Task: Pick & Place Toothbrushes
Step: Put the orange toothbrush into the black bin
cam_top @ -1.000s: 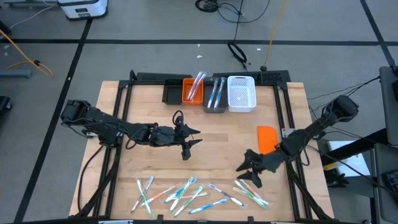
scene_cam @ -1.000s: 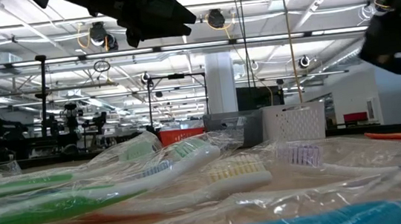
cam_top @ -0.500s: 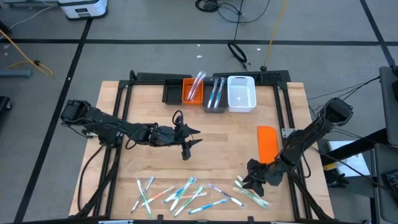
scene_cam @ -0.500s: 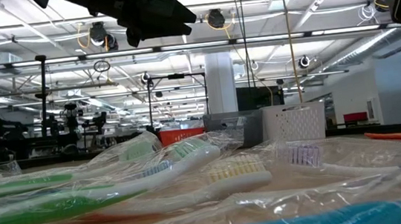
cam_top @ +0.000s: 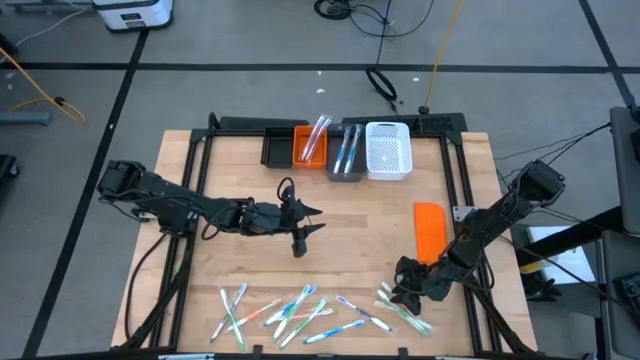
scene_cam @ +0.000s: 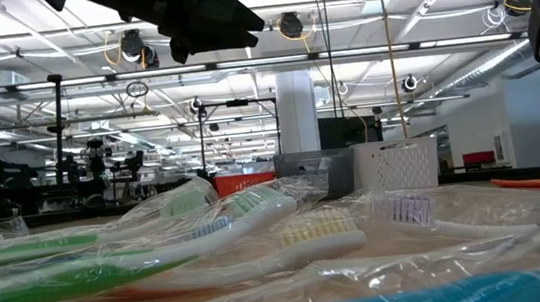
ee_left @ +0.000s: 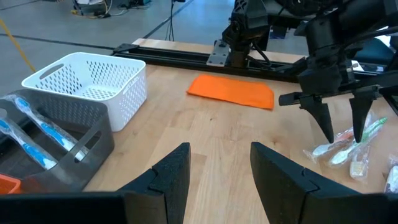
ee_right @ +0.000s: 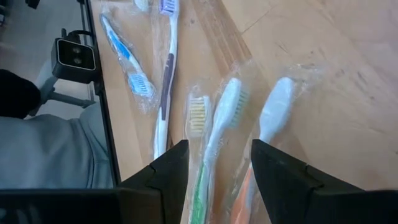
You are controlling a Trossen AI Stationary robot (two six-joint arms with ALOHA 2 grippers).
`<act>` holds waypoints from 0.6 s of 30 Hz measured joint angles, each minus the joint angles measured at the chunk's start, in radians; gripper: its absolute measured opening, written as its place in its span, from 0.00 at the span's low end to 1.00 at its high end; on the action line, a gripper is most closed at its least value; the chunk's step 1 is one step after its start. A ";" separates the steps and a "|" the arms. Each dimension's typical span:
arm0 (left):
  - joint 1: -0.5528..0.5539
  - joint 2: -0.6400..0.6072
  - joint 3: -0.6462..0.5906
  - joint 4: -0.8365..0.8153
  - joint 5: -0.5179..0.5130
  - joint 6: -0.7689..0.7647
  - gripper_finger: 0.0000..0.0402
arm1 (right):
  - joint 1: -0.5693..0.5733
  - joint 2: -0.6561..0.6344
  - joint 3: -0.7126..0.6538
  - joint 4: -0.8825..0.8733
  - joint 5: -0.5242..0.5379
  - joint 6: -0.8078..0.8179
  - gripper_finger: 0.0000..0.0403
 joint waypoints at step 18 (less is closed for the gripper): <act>0.000 0.000 0.000 0.000 0.000 0.000 0.41 | -0.001 -0.011 0.000 -0.044 -0.049 0.000 0.41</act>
